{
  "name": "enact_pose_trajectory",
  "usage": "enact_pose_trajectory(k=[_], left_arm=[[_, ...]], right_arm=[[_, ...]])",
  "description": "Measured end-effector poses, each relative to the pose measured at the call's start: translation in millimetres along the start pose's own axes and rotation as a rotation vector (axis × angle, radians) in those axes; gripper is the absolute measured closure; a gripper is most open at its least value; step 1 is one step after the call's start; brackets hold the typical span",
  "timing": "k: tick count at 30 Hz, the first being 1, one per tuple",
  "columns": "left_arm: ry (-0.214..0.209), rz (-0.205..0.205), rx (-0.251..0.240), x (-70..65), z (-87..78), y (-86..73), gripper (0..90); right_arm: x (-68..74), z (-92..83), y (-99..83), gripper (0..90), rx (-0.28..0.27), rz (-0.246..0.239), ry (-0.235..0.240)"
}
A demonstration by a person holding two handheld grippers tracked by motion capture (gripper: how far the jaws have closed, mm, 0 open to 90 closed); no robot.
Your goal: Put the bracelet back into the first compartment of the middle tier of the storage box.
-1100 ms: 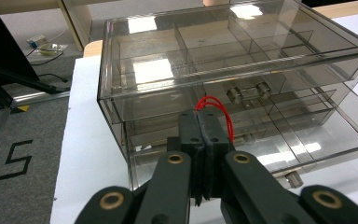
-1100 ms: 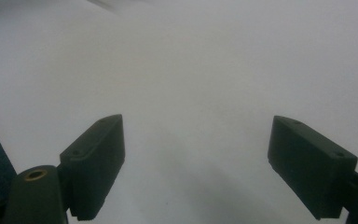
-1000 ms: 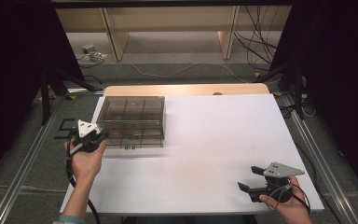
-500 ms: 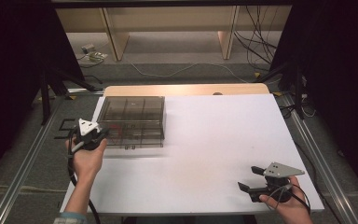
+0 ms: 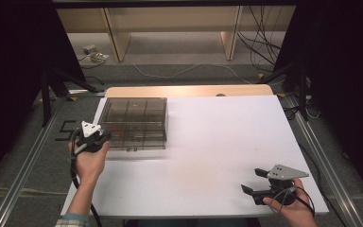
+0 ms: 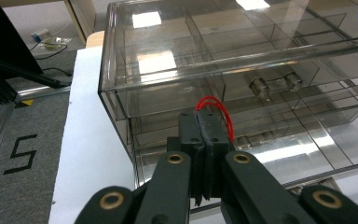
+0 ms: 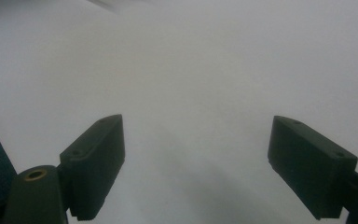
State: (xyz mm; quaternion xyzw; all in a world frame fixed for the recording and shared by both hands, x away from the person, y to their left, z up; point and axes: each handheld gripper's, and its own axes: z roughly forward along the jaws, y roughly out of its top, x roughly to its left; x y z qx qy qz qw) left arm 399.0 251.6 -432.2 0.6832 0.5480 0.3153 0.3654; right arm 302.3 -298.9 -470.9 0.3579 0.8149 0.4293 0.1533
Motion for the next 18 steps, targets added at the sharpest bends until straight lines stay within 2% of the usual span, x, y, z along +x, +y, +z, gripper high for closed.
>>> enact_pose_trajectory(k=[8, 18], left_arm=[[0.001, 0.004, 0.019, 0.5, 3.8, -2.1, 89.7], [0.003, 0.01, 0.072, 3.1, 9.8, -4.6, 89.7]], right_arm=[[0.0, -0.2, 0.1, 19.5, 0.004, 0.0, -0.001], [-0.1, -0.3, 0.1, 19.5, 0.003, 0.0, -0.001]])
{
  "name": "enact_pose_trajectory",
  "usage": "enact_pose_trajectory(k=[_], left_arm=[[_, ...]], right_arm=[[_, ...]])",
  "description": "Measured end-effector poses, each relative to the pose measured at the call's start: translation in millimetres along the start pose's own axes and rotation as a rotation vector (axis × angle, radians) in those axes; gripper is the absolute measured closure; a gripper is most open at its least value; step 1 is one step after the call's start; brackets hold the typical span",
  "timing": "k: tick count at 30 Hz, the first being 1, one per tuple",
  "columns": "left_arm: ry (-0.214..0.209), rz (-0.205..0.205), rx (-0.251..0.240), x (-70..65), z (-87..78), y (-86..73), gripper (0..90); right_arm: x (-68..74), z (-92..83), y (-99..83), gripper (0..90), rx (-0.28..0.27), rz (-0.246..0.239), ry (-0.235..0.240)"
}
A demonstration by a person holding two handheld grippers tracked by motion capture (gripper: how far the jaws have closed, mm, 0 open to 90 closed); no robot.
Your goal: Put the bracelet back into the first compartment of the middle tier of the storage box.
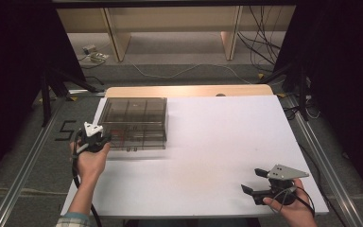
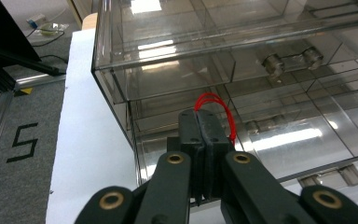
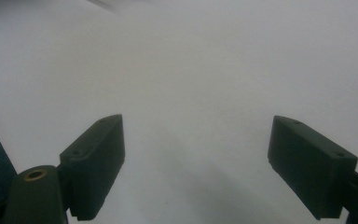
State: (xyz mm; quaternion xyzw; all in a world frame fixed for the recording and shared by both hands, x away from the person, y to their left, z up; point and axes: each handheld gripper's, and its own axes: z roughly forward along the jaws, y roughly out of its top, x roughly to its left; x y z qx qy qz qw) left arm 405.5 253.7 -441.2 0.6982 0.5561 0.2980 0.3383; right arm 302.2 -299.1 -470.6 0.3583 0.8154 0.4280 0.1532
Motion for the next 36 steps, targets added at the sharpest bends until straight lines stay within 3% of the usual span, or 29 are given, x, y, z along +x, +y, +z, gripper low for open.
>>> enact_pose_trajectory(k=[20, 30, 36], left_arm=[[0.018, 0.019, 0.052, 0.6, 7.7, -1.6, 89.6], [0.038, 0.068, 0.061, -0.3, 10.6, -1.5, 88.2], [0.058, 0.081, 0.051, 0.2, 10.6, -1.7, 82.7]], right_arm=[[-0.2, 0.0, 0.0, 19.5, -0.01, -0.002, -0.001], [-0.2, 0.0, 0.0, 19.5, -0.01, -0.002, -0.001], [0.0, -0.1, 0.1, 19.5, -0.011, -0.001, 0.0]])
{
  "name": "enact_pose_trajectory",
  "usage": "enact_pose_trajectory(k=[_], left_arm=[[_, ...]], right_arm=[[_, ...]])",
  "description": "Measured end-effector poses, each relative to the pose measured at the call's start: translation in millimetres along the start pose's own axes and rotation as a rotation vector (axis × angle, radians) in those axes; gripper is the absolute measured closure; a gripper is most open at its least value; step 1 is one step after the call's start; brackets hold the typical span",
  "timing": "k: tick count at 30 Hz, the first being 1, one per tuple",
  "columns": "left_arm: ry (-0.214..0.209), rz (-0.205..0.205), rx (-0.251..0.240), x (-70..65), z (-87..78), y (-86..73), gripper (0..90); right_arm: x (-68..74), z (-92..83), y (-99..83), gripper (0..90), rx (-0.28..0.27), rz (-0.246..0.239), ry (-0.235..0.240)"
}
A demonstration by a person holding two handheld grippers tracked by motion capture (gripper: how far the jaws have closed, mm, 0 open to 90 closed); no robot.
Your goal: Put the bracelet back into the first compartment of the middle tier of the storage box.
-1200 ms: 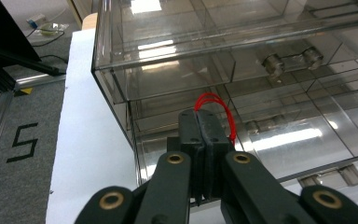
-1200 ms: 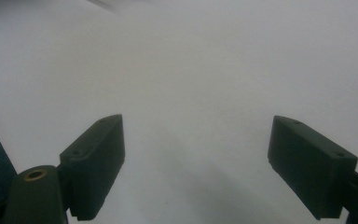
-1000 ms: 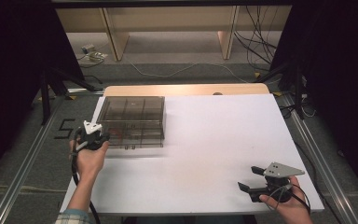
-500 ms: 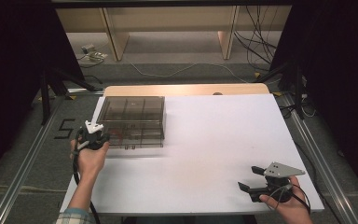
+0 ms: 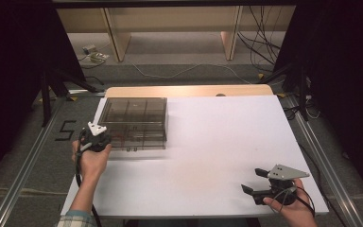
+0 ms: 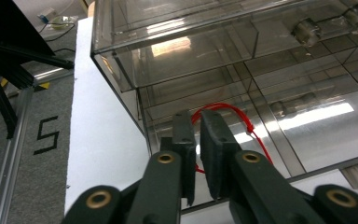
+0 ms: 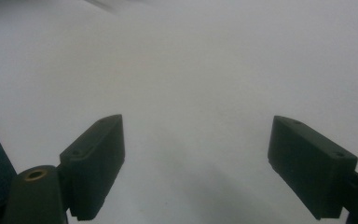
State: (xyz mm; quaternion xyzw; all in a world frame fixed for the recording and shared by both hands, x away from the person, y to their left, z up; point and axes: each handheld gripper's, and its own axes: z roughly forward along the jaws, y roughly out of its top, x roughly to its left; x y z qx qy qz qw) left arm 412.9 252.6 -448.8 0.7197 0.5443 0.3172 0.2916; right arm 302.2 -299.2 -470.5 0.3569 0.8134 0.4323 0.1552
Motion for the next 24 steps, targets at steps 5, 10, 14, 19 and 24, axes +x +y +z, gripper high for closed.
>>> enact_pose_trajectory(k=[5, 10, 14, 19, 24], left_arm=[[0.004, 0.002, -0.013, 0.0, -1.3, 0.5, 78.8], [0.003, -0.012, -0.03, 0.0, -3.8, 1.0, 73.5], [-0.011, -0.037, -0.044, -0.9, -6.9, 2.2, 65.0], [-0.027, -0.074, -0.076, -3.3, -12.4, 5.6, 54.1], [-0.039, -0.097, -0.085, -6.3, -15.1, 8.0, 45.2]], right_arm=[[0.1, 0.0, 0.0, 19.5, -0.001, 0.001, 0.0], [0.2, -0.5, 0.1, 19.5, 0.002, 0.002, -0.002], [0.3, -0.6, 0.1, 19.5, 0.003, 0.003, -0.001], [0.3, -0.7, 0.2, 19.5, 0.002, 0.003, -0.001], [0.4, -0.9, 0.3, 19.5, 0.004, 0.001, -0.003]])
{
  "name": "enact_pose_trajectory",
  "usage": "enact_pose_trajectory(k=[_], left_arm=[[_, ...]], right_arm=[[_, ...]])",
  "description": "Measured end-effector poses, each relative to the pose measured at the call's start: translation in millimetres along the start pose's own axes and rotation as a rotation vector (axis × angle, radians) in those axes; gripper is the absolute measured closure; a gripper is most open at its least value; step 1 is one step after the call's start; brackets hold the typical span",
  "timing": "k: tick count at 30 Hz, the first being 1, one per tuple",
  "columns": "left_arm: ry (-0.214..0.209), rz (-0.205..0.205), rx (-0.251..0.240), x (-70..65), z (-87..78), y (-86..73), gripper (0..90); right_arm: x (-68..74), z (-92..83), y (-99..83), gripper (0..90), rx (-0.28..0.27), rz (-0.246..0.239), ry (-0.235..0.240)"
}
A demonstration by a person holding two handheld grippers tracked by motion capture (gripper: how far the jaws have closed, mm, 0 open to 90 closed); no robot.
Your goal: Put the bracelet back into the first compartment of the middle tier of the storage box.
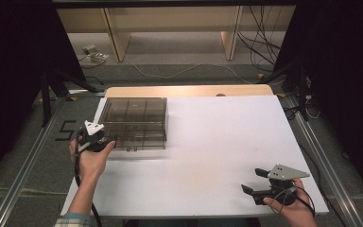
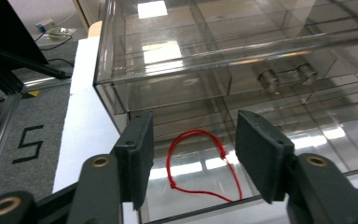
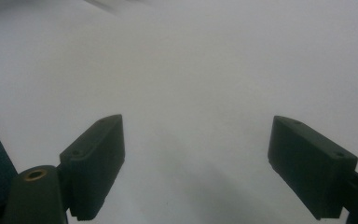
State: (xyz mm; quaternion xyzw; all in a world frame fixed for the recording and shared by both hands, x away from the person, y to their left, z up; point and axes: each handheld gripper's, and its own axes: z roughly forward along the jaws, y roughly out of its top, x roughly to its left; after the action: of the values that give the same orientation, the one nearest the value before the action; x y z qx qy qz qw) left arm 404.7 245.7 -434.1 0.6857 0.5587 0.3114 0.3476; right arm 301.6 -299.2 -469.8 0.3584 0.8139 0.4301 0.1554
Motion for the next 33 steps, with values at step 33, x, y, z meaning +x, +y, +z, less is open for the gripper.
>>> enact_pose_trajectory(k=[33], left_arm=[[-0.235, 0.096, -0.058, -45.3, -25.9, 4.9, 25.2]], right_arm=[[0.5, -0.2, 0.0, 19.4, 0.001, 0.008, 0.001]])
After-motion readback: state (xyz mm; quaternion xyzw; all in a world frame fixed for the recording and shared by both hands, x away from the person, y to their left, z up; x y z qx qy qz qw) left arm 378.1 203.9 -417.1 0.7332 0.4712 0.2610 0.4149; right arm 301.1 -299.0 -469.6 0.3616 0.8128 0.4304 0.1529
